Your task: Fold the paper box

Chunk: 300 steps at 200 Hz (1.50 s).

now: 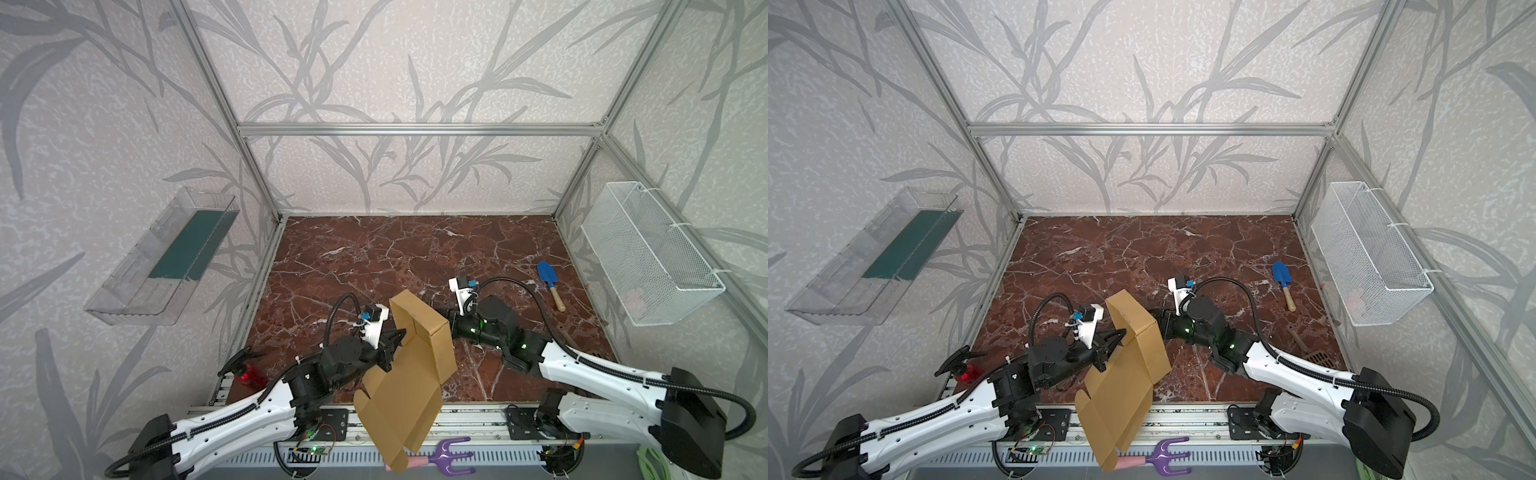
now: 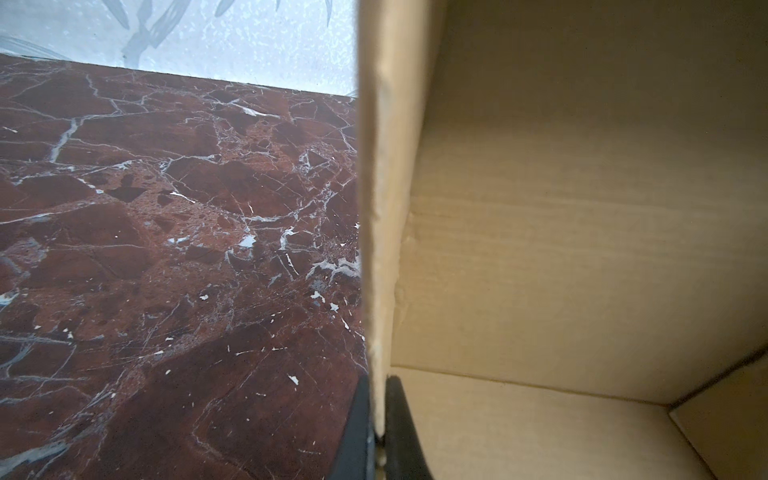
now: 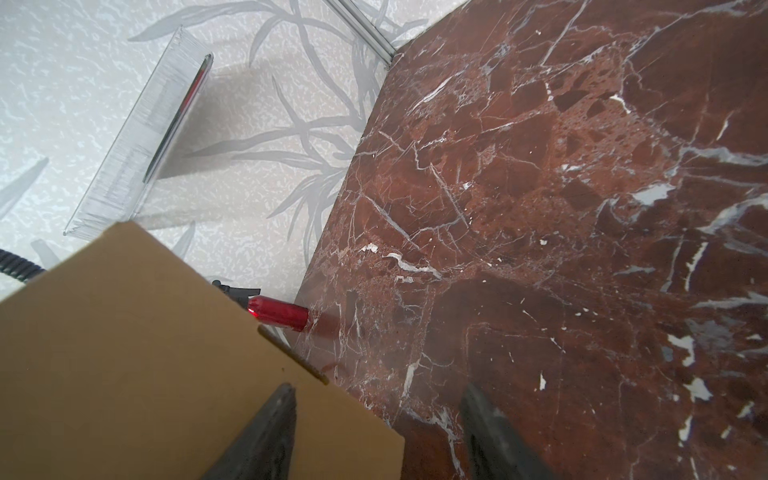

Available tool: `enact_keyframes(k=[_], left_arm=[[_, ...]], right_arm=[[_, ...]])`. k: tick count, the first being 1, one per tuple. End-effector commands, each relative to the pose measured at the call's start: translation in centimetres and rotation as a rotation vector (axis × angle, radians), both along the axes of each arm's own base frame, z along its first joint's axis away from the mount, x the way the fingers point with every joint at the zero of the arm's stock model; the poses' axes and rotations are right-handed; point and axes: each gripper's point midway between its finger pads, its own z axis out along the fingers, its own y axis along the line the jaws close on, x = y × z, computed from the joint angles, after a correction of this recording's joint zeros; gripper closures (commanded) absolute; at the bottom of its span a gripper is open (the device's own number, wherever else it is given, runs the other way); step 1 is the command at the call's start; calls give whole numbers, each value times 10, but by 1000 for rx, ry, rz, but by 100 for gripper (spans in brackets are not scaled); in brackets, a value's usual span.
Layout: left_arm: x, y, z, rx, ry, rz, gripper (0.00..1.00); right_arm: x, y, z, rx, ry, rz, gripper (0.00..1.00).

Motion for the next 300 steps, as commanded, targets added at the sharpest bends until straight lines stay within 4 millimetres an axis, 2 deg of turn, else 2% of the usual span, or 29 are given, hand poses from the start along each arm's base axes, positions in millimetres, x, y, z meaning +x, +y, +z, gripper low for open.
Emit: enact_keyframes(k=[1,66,138,159,243,282,300], left_arm=[[10,6,11,-7,0,70,100],[18,21,-4,64,39,160,100],[25,25,-15,107,82,202,100],[27,28,-16,111,95,219,100],[25,26,-3,23,77,198,100],[24,29,-3,8,75,203,100],[23,28,-2,1,74,201,100]], right_arm=[[-10,6,15,53,-31,29,37],[-16,-2,30,102,-79,17,39],[-37,16,50,237,-121,109,40],[-43,20,48,232,-127,125,40],[-28,17,13,190,-39,22,40],[-37,29,34,264,-51,108,40],[-33,23,27,238,-51,69,40]])
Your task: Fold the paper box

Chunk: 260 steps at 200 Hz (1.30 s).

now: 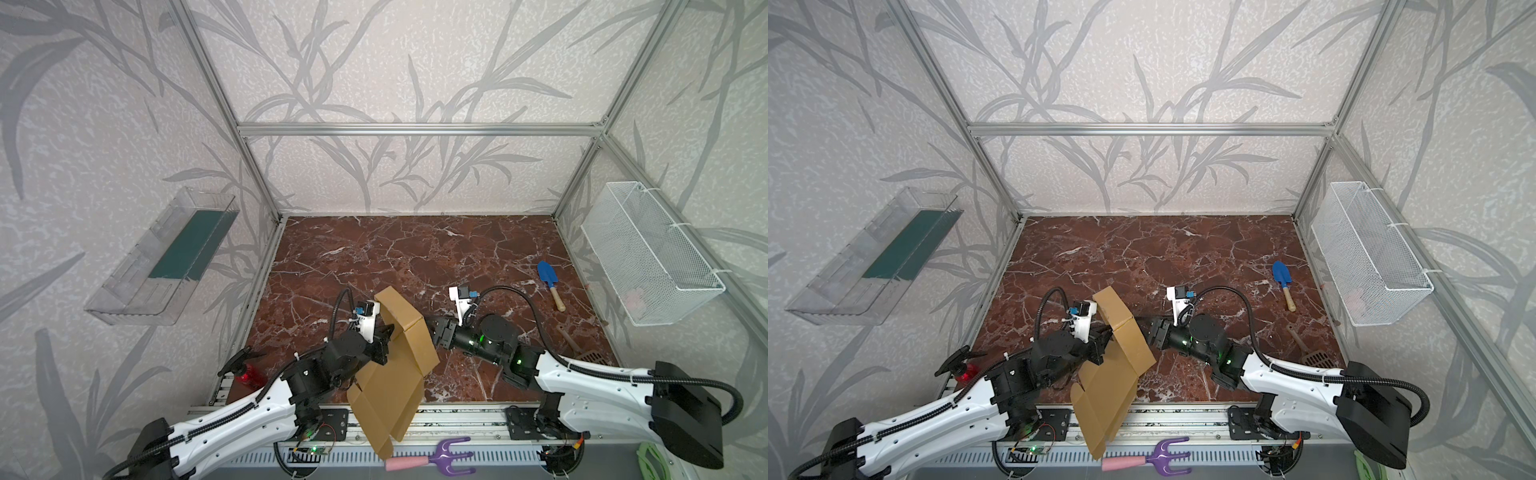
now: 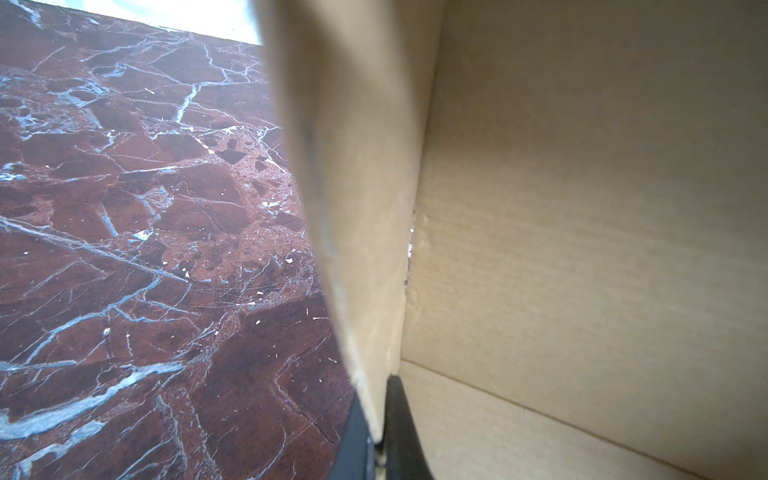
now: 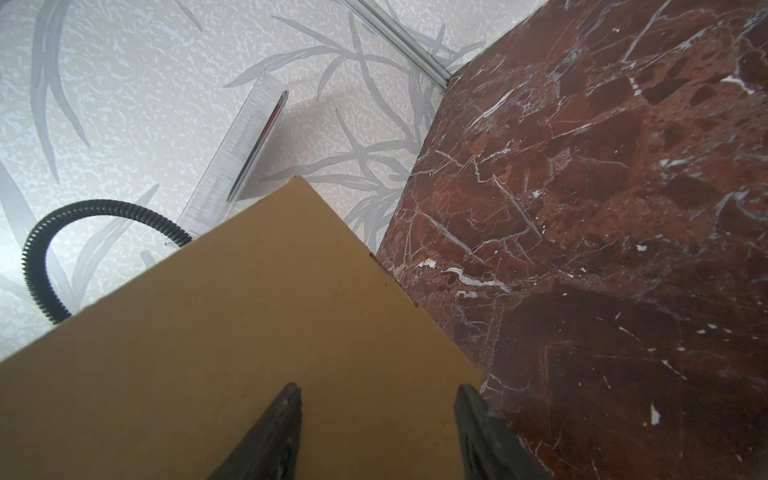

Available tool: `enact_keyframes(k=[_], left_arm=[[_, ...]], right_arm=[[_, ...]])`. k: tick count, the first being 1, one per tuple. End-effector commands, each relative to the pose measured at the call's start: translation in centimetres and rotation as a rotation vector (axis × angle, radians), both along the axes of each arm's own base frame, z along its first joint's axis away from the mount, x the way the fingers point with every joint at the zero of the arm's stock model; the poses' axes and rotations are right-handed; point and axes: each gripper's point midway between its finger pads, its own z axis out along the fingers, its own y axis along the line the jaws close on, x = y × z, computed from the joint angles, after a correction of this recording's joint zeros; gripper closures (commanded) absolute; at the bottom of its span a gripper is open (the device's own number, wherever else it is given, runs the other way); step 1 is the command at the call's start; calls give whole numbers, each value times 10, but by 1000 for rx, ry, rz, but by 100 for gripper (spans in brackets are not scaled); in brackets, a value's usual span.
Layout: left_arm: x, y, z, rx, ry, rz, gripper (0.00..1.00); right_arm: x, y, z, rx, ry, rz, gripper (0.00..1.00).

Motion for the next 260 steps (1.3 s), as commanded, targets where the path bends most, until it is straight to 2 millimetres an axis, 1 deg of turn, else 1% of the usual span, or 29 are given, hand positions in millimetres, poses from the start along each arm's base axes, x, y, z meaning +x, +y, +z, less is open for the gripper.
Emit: enact_keyframes(k=[1,21,36,48,60,84,89,91,95,109,122,135,152,164,166,170,177,194,216,246,260], left_arm=[[5,-1,15,-79,-22,29,100],[4,-2,15,-84,-21,22,100],[3,-2,16,-91,-22,18,100],[3,-3,15,-99,-23,11,100],[2,-4,16,-105,-25,8,100],[3,-4,15,-103,-22,9,100],[3,-4,15,-103,-22,9,100],[2,-4,15,-104,-22,8,100],[3,-4,15,-105,-22,9,100],[3,-4,14,-104,-21,12,100],[2,-4,14,-103,-20,11,100],[2,-3,14,-102,-19,12,100],[2,-1,13,-95,-19,14,100],[2,0,12,-92,-19,18,100],[2,1,12,-90,-19,19,100],[2,1,11,-88,-18,20,100],[1,1,10,-83,-15,21,100],[1,3,7,-76,-4,26,100],[2,5,4,-68,9,37,100],[3,10,1,-38,29,60,100],[3,11,-2,-21,41,62,100]], right_arm=[[-11,6,12,27,-25,53,40],[-3,-10,-8,-68,2,-31,41],[2,-18,-11,-105,-7,-71,41],[4,-19,-12,-107,-4,-78,41],[2,-12,-7,-93,-16,-43,41],[-14,15,4,-67,-28,106,41],[-14,18,6,-60,-34,114,41],[-22,23,7,-55,-37,140,41],[-27,27,8,-50,-44,156,41],[-32,32,12,-26,-49,178,41],[-30,29,12,-10,-50,161,41],[-25,20,10,-19,-50,116,41],[-15,1,5,-77,-47,46,41],[-11,-15,4,-120,-51,-11,41],[-4,-21,4,-128,-51,-41,41],[0,-28,4,-141,-55,-67,41],[3,-38,6,-159,-68,-98,41],[11,-63,5,-211,-68,-170,41],[15,-82,10,-246,-83,-205,41],[16,-103,15,-406,-144,-230,40],[15,-111,22,-436,-163,-244,40]])
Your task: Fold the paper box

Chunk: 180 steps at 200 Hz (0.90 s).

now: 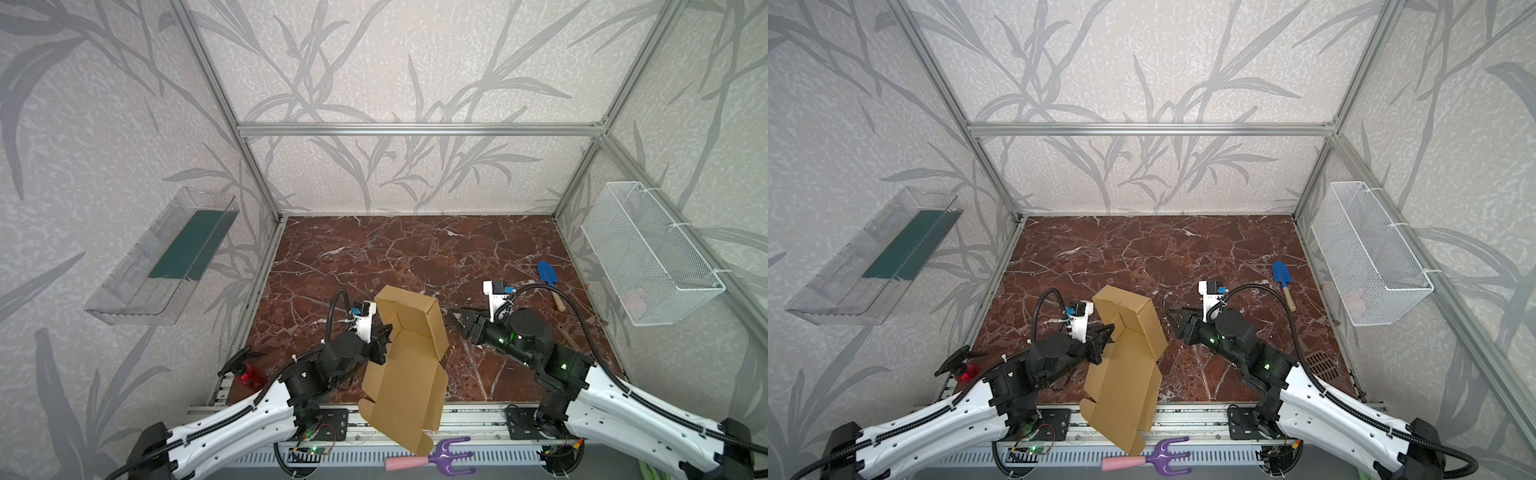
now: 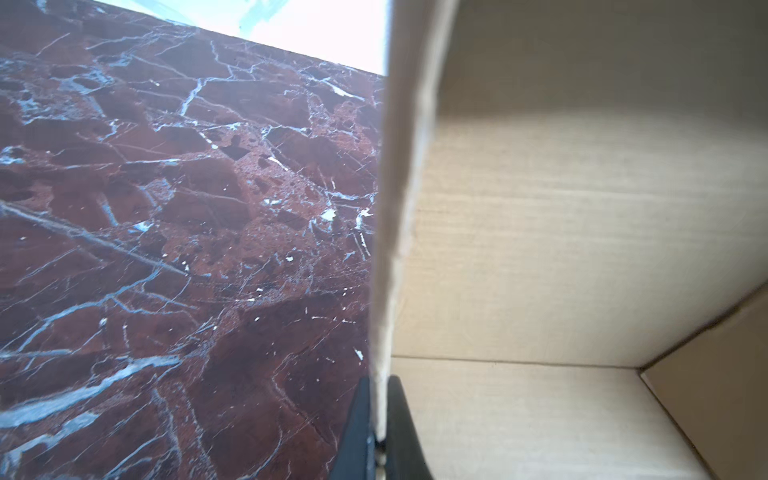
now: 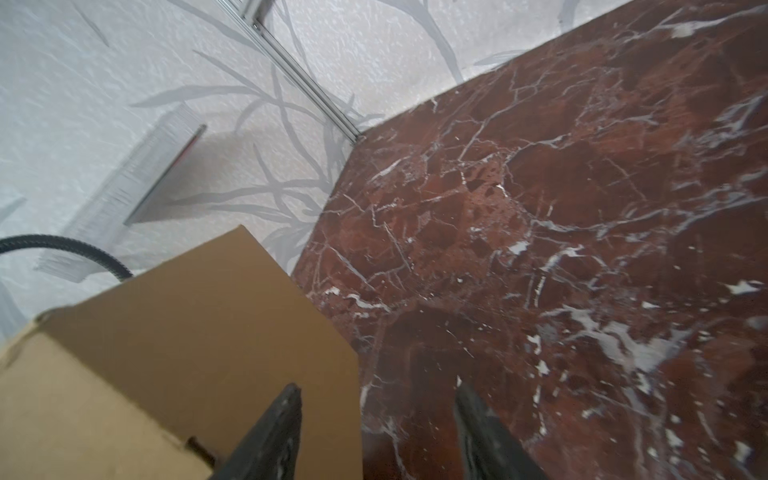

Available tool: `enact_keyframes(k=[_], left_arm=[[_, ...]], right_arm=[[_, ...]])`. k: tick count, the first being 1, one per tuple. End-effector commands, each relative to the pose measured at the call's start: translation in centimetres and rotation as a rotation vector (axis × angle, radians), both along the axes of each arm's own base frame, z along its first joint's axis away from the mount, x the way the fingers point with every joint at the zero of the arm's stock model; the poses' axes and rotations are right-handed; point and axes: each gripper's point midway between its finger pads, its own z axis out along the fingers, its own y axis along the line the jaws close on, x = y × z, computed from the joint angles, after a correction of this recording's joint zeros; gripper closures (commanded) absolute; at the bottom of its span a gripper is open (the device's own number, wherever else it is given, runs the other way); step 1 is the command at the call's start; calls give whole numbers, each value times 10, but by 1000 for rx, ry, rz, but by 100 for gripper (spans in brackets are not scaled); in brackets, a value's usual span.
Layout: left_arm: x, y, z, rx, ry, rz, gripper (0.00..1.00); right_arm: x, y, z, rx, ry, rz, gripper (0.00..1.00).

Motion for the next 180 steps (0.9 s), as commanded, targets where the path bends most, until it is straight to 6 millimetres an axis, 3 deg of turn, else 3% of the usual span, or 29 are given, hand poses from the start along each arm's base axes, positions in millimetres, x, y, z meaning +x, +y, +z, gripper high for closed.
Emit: enact_keyframes(k=[1,32,133,180], left_arm=[[4,5,4,8,18,38,100],[7,7,-2,19,47,59,100],[10,4,-7,39,85,63,100],[11,5,-7,43,90,68,100]], right_arm=[[-1,-19,7,-144,-55,-17,40],[-4,-19,14,-143,-79,14,39],[0,21,-11,-50,29,113,39],[-6,38,-4,24,44,183,40]])
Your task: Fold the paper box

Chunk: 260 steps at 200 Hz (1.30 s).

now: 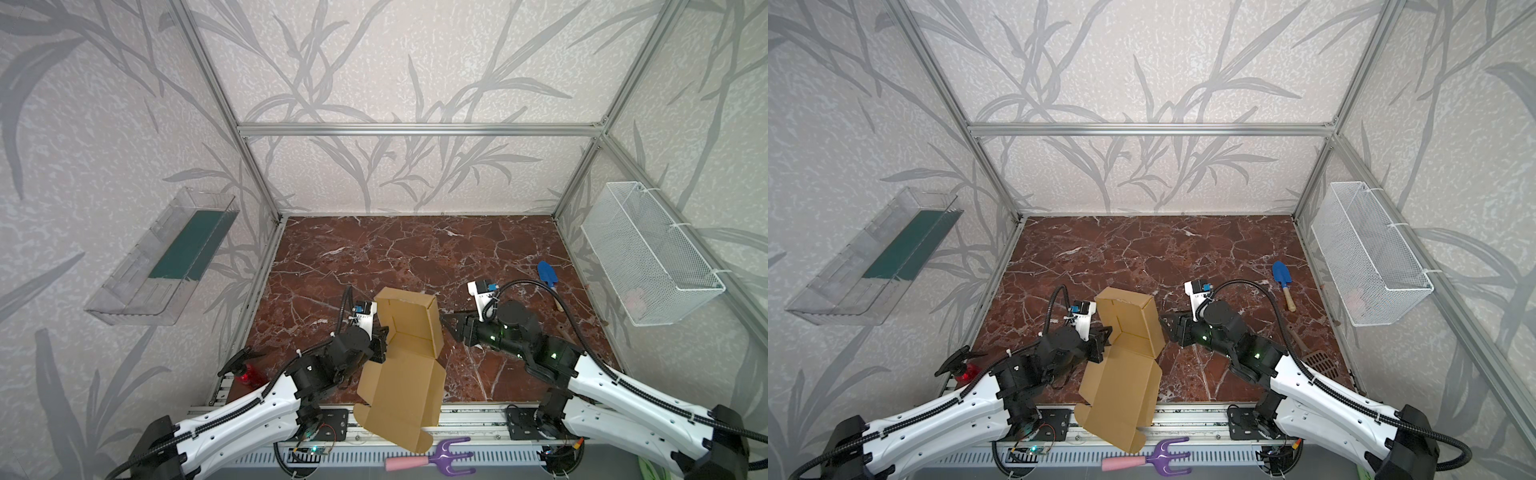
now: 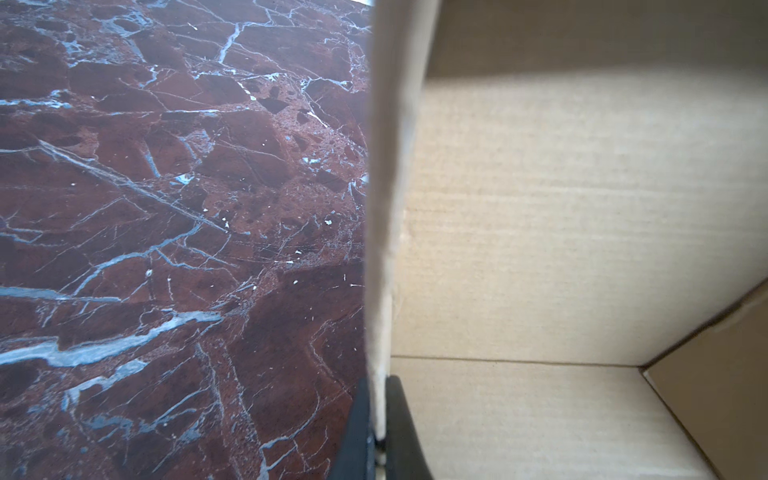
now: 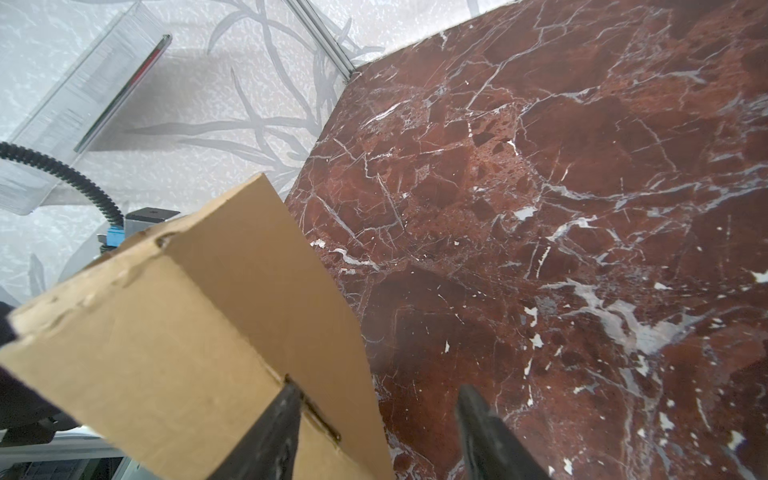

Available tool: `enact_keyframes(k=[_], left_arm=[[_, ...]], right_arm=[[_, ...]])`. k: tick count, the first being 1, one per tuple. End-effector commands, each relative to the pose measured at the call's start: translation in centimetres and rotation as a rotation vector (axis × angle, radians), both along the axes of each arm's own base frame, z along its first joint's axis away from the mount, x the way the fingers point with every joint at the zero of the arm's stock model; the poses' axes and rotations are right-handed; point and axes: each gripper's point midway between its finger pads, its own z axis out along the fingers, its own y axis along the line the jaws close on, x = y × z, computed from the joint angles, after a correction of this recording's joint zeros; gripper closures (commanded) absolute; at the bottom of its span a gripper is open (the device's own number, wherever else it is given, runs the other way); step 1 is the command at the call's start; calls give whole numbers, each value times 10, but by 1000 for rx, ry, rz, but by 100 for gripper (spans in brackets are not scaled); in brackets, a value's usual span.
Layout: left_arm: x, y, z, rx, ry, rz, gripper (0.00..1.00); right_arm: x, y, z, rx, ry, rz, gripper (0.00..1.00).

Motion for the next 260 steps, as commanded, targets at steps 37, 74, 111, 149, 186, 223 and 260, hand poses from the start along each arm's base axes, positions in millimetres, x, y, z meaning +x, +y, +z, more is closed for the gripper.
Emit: enact_keyframes(k=[37,74,111,149,186,223,260], left_arm=[[7,-1,14,-39,8,43,100],[7,1,13,-16,34,49,100],[2,8,7,61,124,57,100],[-7,26,-3,264,336,65,100],[-16,23,-8,393,508,-29,100],[-16,25,-12,512,608,-104,100],[-17,29,-27,622,712,-126,100]], right_arm=[[-5,6,15,80,-18,29,40],[3,-33,17,-31,-65,-104,39],[3,-48,27,-106,-96,-115,39],[-2,-48,33,-178,-101,-68,39],[-5,-45,31,-183,-92,-38,39],[-8,-45,28,-186,-84,-26,39],[-9,-45,26,-191,-81,-16,39]])
